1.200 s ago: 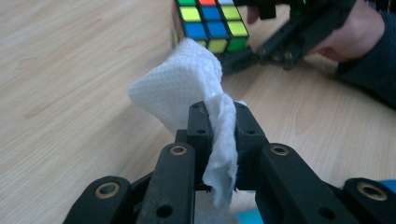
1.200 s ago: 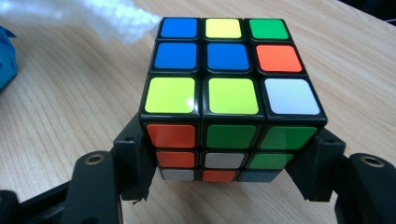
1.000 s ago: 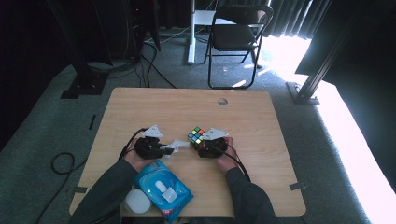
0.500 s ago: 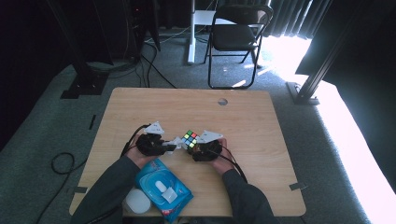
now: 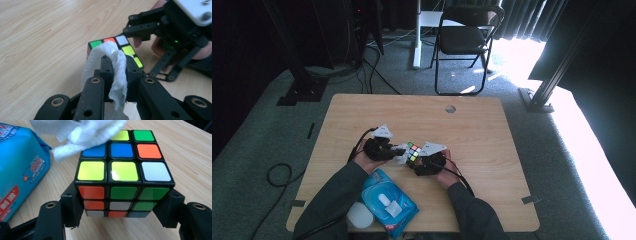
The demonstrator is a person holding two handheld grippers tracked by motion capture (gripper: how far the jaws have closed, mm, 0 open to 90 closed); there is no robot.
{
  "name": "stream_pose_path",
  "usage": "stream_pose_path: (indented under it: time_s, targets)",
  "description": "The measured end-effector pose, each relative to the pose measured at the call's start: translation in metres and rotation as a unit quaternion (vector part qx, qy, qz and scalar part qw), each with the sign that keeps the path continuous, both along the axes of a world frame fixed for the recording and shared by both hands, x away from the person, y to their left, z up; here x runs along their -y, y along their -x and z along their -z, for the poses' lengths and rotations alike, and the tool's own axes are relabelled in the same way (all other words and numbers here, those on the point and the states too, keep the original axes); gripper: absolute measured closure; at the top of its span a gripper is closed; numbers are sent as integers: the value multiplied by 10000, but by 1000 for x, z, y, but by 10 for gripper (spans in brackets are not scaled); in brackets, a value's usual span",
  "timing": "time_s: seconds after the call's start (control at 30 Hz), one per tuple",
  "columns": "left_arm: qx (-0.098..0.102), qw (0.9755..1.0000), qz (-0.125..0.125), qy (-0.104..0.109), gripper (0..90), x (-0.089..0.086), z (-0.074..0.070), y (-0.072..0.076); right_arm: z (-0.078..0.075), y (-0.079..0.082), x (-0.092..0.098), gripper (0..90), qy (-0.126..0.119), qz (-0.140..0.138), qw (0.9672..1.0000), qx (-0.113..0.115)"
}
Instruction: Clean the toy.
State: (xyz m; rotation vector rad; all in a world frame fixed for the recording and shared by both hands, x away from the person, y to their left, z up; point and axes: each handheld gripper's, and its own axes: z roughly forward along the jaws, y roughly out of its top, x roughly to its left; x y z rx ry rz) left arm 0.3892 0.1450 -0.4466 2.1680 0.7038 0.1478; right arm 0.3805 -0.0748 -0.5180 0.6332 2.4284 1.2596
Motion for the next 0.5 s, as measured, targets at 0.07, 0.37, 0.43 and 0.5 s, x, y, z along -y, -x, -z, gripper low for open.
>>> stream_pose_path:
  time_s: [0.07,0.37,0.43,0.5]
  targets:
    - [5,10000,-5,-26,808,1,1,-1,0,1,-1,342,37,-5,10000,17]
    - [169,9997,-49,-185,806,10,5,-8,3,5,-10,342,79,-123,9999,5]
    - [243,9994,-59,-247,806,11,6,-8,3,6,-13,343,71,-147,9999,-12]
    - [315,9992,-65,-253,806,12,6,-7,3,5,-13,343,56,-157,9999,-40]
